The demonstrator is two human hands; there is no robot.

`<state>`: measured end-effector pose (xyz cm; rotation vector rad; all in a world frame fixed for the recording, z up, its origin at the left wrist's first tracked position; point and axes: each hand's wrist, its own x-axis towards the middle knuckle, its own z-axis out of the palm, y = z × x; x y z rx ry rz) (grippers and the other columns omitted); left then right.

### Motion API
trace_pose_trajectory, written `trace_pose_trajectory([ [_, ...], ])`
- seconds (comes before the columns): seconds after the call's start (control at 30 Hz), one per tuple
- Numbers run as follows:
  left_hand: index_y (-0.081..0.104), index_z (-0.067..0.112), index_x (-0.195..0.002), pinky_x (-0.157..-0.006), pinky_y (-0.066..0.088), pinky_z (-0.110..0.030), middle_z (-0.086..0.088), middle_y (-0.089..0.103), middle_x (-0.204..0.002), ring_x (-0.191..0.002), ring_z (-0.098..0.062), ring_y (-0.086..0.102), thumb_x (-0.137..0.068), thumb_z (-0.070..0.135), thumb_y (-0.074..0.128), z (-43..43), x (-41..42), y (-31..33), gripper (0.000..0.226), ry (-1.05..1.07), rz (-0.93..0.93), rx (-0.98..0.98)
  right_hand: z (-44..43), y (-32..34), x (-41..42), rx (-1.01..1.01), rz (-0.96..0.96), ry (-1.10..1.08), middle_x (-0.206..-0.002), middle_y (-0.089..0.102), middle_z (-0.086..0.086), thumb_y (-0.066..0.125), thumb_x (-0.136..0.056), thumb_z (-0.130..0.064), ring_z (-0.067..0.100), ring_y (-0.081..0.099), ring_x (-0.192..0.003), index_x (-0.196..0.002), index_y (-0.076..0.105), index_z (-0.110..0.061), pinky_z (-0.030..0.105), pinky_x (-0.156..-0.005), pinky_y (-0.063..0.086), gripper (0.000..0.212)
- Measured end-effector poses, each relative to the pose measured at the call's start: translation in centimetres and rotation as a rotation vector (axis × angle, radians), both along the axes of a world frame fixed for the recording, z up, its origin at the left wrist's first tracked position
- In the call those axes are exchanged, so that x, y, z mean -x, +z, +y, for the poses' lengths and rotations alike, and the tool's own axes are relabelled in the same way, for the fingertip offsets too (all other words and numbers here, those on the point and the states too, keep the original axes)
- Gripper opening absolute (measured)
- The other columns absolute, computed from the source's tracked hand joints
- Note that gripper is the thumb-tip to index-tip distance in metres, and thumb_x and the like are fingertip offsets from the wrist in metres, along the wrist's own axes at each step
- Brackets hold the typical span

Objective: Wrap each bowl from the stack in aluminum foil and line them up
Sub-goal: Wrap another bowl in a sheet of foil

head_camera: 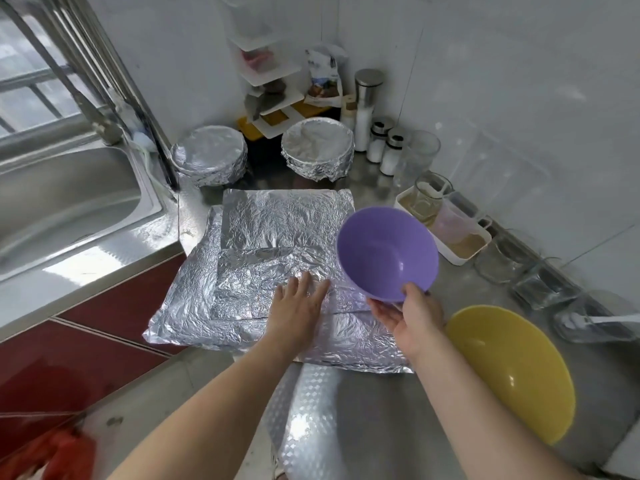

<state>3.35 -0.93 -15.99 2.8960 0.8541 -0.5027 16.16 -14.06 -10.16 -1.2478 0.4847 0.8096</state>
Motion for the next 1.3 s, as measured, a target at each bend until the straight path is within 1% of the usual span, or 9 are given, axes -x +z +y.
trace_pose_trajectory([
  [0.17,0.005,0.023,-0.155,-0.115,0.03,-0.047,-0.013,0.023,-0.158,-0.139,-0.035,0.034,-0.098,0.024,0.052,0.6,-0.7,-0.1,0.074,-0.029,-0.065,-0.056,0.0,-1.1,0.8,-0.102,0.076,-0.103,-0.114,0.064,0.029,0.04,-0.095,-0.01,0.034,0.071,-0.074,-0.128,0.049,-0.003,0.029,-0.05,0.056,0.034],
  [0.3,0.051,0.028,-0.135,-0.076,0.057,-0.033,0.002,0.066,-0.117,-0.09,-0.019,0.067,-0.099,0.01,0.048,1.8,-1.0,2.4,0.04,0.068,-0.241,-0.04,-0.2,-1.2,0.6,-0.136,0.039,-0.256,-0.106,0.064,0.028,0.04,-0.093,-0.007,0.037,0.068,-0.081,-0.131,0.048,-0.003,0.028,-0.05,0.056,0.039],
  [0.5,0.067,0.007,-0.09,-0.057,0.037,-0.03,-0.001,0.055,-0.07,-0.06,-0.021,0.048,-0.1,0.014,0.046,6.2,0.8,11.6,0.024,0.498,-0.798,0.03,1.2,-0.9,1.0,-0.061,-0.075,-0.293,-0.116,0.062,0.027,0.033,-0.095,-0.006,0.04,0.068,-0.09,-0.129,0.049,-0.011,0.035,-0.061,0.059,0.038],
  [0.73,0.066,0.019,-0.072,-0.061,0.041,-0.029,-0.001,0.058,-0.071,-0.064,-0.016,0.052,-0.093,0.012,0.065,7.1,3.4,19.4,0.022,0.86,-1.617,1.041,4.6,-1.8,4.1,0.019,0.012,-0.002,-0.112,0.063,0.024,0.042,-0.099,-0.008,0.035,0.067,-0.082,-0.122,0.051,-0.013,0.033,-0.053,0.06,0.025],
  [0.87,0.058,0.008,-0.107,-0.041,0.046,-0.016,-0.005,0.067,-0.082,-0.057,-0.01,0.067,-0.098,0.008,0.052,5.5,3.2,20.2,0.011,1.06,-1.688,1.511,6.0,-1.9,5.8,-0.01,0.054,0.167,-0.101,0.062,0.02,0.047,-0.1,-0.017,0.03,0.062,-0.077,-0.113,0.054,-0.012,0.03,-0.053,0.057,0.015],
  [0.97,0.057,-0.001,-0.115,-0.07,0.059,-0.025,-0.006,0.068,-0.078,-0.067,-0.013,0.069,-0.096,0.005,0.053,4.7,2.9,18.5,0.02,1.206,-1.701,1.668,5.5,-1.1,5.0,0.226,-0.098,0.222,-0.088,0.059,0.012,0.047,-0.097,-0.04,0.021,0.055,-0.066,-0.1,0.057,-0.016,0.032,-0.06,0.046,0.027],
  [1.03,0.049,-0.001,-0.134,-0.096,0.052,-0.033,-0.006,0.068,-0.083,-0.08,-0.014,0.065,-0.092,0.004,0.059,4.6,3.0,16.6,0.043,1.313,-1.664,1.675,4.1,0.0,3.5,0.26,-0.171,0.107,-0.098,0.061,0.003,0.042,-0.097,-0.052,0.015,0.055,-0.075,-0.112,0.057,-0.023,0.031,-0.066,0.043,0.035],
  [1.17,0.056,0.006,-0.119,-0.056,0.053,-0.021,-0.005,0.063,-0.088,-0.071,-0.011,0.06,-0.093,0.006,0.06,4.0,2.5,13.4,0.026,1.436,-1.533,1.657,0.8,2.3,1.0,-0.228,-0.024,0.068,-0.117,0.062,0.001,0.041,-0.083,-0.076,0.015,0.057,-0.107,-0.127,0.054,-0.023,0.035,-0.089,0.041,0.07],
  [1.3,0.059,0.002,-0.113,-0.091,0.046,-0.032,-0.01,0.059,-0.111,-0.099,-0.016,0.052,-0.095,0.012,0.06,2.7,1.6,10.7,0.021,1.477,-1.312,1.514,-0.1,2.8,0.7,-0.299,-0.054,0.312,-0.109,0.067,0.003,0.083,-0.063,-0.052,0.016,0.068,-0.09,-0.128,0.055,-0.018,0.037,-0.085,0.053,0.078],
])
